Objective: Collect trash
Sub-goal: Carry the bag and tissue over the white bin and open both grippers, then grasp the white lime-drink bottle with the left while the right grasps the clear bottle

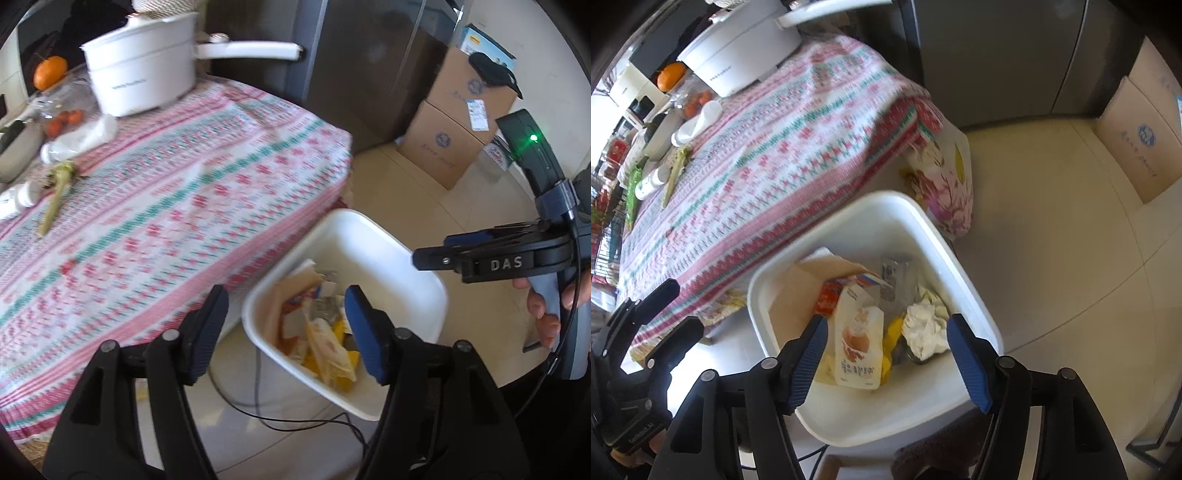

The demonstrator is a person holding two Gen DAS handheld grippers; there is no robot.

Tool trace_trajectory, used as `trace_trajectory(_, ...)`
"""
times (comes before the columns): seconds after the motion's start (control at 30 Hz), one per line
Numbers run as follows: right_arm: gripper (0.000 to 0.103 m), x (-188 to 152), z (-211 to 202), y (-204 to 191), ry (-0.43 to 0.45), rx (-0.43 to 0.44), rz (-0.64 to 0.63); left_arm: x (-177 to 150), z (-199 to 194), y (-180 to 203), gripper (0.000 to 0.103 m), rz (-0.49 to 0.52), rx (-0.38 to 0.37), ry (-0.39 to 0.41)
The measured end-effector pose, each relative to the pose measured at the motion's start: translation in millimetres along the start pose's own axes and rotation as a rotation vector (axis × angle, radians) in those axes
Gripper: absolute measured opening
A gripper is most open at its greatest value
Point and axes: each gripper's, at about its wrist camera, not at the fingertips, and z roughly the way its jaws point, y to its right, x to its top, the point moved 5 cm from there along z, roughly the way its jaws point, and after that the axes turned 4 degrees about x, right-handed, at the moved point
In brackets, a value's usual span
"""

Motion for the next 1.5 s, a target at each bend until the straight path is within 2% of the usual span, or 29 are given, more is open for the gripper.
trace_trajectory(0.17, 0.071, 15.7, -8.4, -23.0, 0.049, -0.008, -0.052, 7.1, -10.5, -30.7, 0.077, -0.028, 0.074, 0.022)
trace_trajectory(0.27, 0.076, 24.0, -10.2, -38.1, 0.072, -0.008, -0.076, 10.5, -16.6, -52.4, 0.081, -0.058, 0.121, 0.033)
trace_trajectory(0.5, 0.079, 42.7, -6.1, -80.2, 0.098, 0.011, -0.12, 17.7, -24.3, -108.9, 0.082, -0.123, 0.253, 0.018)
trace_trajectory(0.7, 0.082, 67.5, 3.8, -134.3, 0.1, -0.007, -0.233, 37.9, -22.1, -188.8, 0.082, -0.205, 0.448, -0.032)
trace_trajectory(0.9, 0.082, 102.9, 20.5, -188.0, 0.094, 0.014, -0.348, 69.7, -8.4, -282.9, 0.082, -0.358, 0.571, -0.065)
trace_trajectory(1.13, 0.082, 156.5, 51.0, -251.9, 0.13, 0.041, -0.468, 92.2, 21.1, -365.2, 0.082, -0.559, 0.629, -0.086)
trace_trajectory(1.4, 0.082, 203.0, 90.9, -301.4, 0.153, 0.047, -0.558, 91.6, 54.5, -429.4, 0.082, -0.804, 0.592, -0.118)
trace_trajectory(1.5, 0.082, 211.7, 102.7, -312.8, 0.152, 0.054, -0.582, 91.3, 63.4, -439.0, 0.079, -0.827, 0.577, -0.121)
